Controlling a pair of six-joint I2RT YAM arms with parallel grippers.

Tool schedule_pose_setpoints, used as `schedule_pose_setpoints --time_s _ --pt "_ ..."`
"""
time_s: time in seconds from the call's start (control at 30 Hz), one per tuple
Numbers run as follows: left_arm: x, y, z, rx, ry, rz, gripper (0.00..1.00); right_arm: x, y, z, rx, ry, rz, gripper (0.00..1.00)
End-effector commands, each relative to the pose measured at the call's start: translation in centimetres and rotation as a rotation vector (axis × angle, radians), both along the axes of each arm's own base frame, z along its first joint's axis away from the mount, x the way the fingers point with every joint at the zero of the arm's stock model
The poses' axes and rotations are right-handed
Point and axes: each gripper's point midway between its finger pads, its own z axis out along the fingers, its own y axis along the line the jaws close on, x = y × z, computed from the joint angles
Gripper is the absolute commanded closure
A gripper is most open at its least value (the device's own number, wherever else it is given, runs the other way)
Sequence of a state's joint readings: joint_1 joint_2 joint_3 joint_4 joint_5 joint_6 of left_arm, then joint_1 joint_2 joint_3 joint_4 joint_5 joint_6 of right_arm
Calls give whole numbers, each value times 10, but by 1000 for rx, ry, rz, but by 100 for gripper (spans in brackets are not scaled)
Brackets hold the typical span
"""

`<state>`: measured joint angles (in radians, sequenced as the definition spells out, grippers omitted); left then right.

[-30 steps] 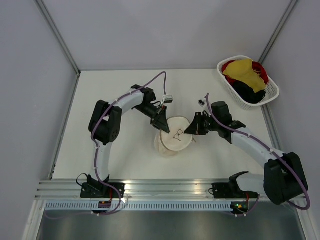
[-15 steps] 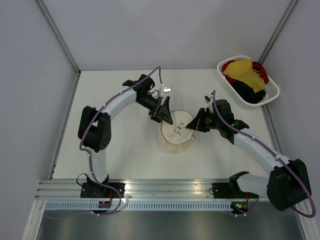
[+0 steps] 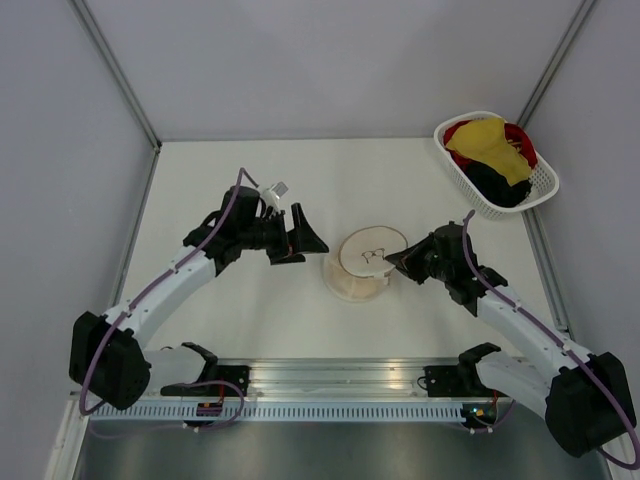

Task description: Unzip the laundry bag and remove the bra

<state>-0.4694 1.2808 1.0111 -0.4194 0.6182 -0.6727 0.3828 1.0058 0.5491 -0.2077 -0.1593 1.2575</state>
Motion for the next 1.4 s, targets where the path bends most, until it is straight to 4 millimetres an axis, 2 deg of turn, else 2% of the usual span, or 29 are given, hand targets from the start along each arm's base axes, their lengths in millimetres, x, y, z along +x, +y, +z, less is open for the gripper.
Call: schedule_pose_setpoints --time_s 0.0,0.03,0.07,0.1,0.17,0.2,0.23,0.27,0.3,0.37,0.43,0.47,0.5,0.6,0.7,1.03,1.17,1.27,1.37 --pt "2 -7 1 -141 73 201 0 17 6 23 162 -21 -118 100" --pt "-1 -8 -1 -171 114 240 0 15 10 24 210 3 -126 99" --pt "3 -9 13 -226 50 270 0 15 12 24 238 7 -129 99" --pt "-4 -9 0 -227 74 287 0 16 15 25 283 -11 -131 100" --pt "3 -9 11 -299 46 353 0 13 20 25 356 16 -142 100" --pt "0 -9 2 -310 69 367 0 12 20 23 374 11 -144 100" --pt "1 -11 4 -352 99 388 0 11 22 25 387 5 -142 100" --pt "4 -14 15 -411 69 387 0 10 24 27 408 5 -139 100" --pt "5 -17 8 -417 107 409 0 10 24 29 419 -5 -138 99" --pt "10 -23 18 -451 89 408 0 11 25 31 415 -12 -145 100" --pt "12 -32 16 -442 101 405 0 12 25 38 420 -31 -147 99" --pt "14 -38 24 -453 96 395 0 12 27 40 427 -38 -147 99" --pt "14 -46 17 -432 116 386 0 13 27 44 443 -45 -152 99" --pt "14 -58 19 -443 141 368 0 13 30 51 460 -60 -157 99" --pt "11 -64 12 -454 192 377 0 14 31 51 456 -59 -171 100" --pt "3 -71 6 -399 218 390 2 19 35 57 426 -64 -229 100" --pt "5 -68 -9 -366 231 427 4 22 39 63 414 -56 -245 100" --pt "9 -68 -12 -360 225 443 8 21 48 68 405 -51 -231 100" --pt "18 -70 -12 -350 200 461 18 17 55 72 392 -55 -217 99"
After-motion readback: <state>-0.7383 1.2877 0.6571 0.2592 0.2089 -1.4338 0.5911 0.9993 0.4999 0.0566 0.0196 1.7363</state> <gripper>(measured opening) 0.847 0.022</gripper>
